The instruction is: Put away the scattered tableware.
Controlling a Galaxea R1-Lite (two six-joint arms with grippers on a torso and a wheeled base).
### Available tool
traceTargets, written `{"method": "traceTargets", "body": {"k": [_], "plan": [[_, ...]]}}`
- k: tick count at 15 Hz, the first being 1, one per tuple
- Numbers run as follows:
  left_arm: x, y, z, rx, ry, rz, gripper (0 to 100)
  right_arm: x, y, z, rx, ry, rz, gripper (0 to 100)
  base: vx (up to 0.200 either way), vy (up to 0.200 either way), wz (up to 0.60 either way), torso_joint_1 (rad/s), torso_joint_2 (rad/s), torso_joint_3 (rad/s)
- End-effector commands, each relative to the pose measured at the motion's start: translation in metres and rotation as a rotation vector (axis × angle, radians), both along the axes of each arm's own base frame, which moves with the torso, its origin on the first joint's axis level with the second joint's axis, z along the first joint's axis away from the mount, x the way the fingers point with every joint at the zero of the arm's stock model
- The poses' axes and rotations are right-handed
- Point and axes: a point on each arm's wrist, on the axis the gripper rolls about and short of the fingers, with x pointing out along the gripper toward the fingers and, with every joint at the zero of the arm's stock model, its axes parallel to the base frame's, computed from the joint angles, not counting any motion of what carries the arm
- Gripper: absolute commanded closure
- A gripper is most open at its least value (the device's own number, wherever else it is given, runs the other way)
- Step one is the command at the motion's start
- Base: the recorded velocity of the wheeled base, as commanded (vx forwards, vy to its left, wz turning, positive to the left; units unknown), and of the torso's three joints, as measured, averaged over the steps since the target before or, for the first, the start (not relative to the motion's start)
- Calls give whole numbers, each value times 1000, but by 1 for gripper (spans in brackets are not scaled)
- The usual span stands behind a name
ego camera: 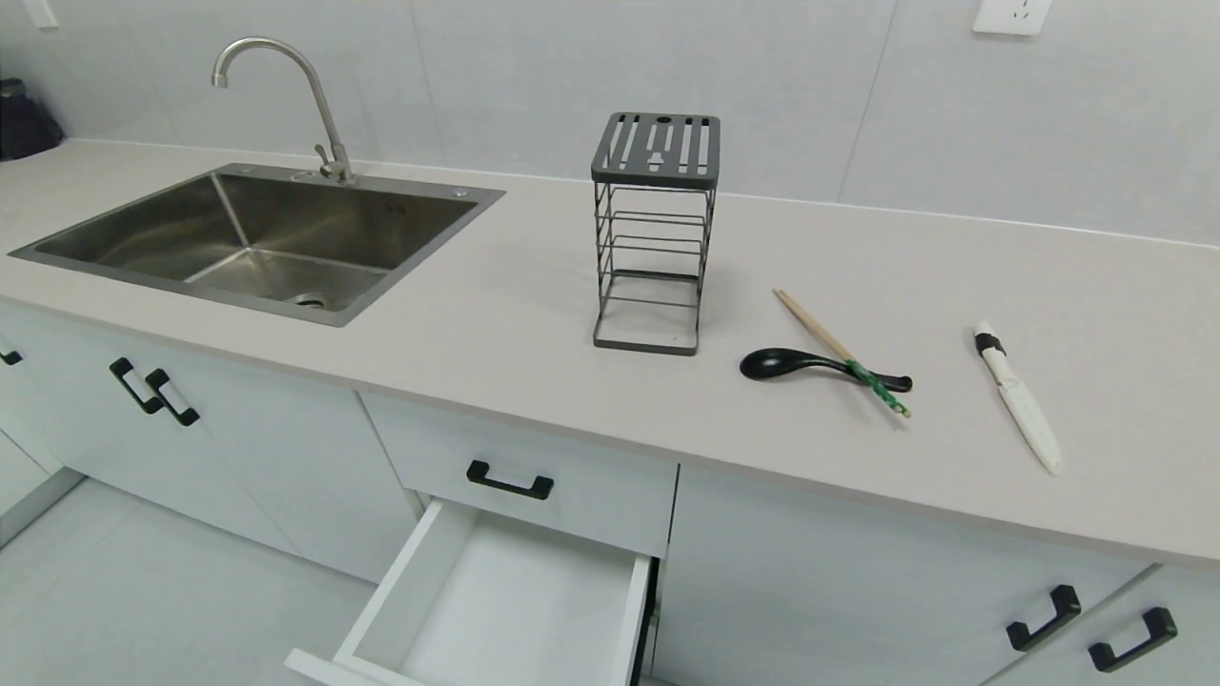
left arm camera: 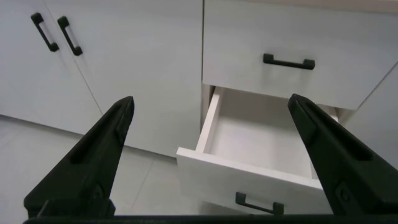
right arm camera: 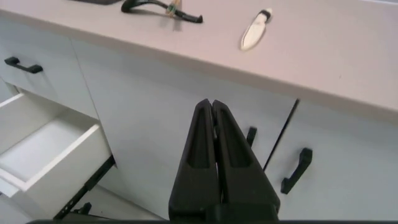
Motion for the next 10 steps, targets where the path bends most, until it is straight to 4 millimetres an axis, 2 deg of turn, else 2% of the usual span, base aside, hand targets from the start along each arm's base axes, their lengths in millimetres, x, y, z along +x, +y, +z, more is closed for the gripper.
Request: {"method": "traceTargets", "body": {"k": [1, 6, 10], "plan": [[0, 0, 0, 0, 1, 0, 0, 0, 0, 0, 0, 0, 2, 100, 0, 0, 0, 295, -500, -242], [0, 0, 0, 0, 1, 0, 0, 0, 0, 0, 0, 0, 0, 100, 0, 0, 0, 280, -526, -250], [0, 0, 0, 1, 1, 0, 0, 0, 0, 0, -6, 1, -1, 100, 0, 0, 0, 99, -182, -85]]}}
